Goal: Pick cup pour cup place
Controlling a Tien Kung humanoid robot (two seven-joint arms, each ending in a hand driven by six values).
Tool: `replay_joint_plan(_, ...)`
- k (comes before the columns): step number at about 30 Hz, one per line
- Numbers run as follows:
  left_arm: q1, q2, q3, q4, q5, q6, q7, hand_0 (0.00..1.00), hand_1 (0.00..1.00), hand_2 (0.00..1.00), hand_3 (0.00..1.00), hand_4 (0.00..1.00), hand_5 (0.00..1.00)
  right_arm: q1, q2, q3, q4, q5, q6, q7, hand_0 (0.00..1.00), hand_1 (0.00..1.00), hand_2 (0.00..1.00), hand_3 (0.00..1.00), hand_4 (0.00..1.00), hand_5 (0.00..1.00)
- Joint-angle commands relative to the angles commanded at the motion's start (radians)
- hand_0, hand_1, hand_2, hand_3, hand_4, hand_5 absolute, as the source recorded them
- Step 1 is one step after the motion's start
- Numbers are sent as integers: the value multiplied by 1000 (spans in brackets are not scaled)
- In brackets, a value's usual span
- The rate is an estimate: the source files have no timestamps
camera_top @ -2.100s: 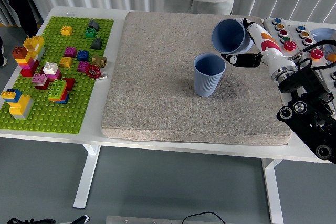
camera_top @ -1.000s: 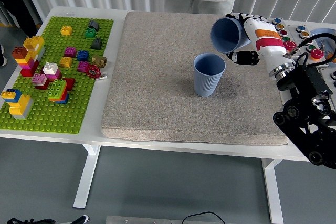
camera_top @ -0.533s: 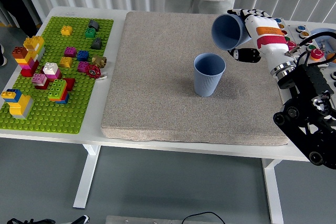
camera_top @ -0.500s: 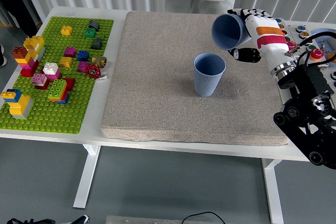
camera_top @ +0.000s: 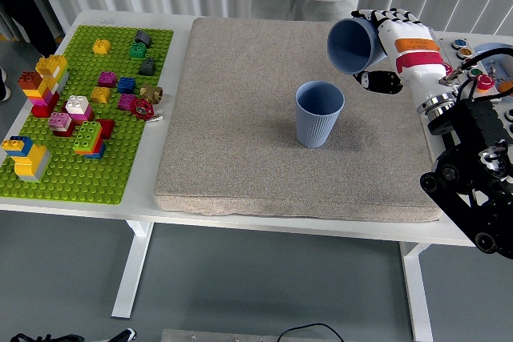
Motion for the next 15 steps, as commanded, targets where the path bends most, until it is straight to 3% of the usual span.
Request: replay_joint_plan(15, 3, 1, 0, -1, 1, 0, 0, 802, 855, 869, 792, 500, 998, -4, -31, -39, -21, -14, -54, 6, 948, 837, 789, 777, 769, 303)
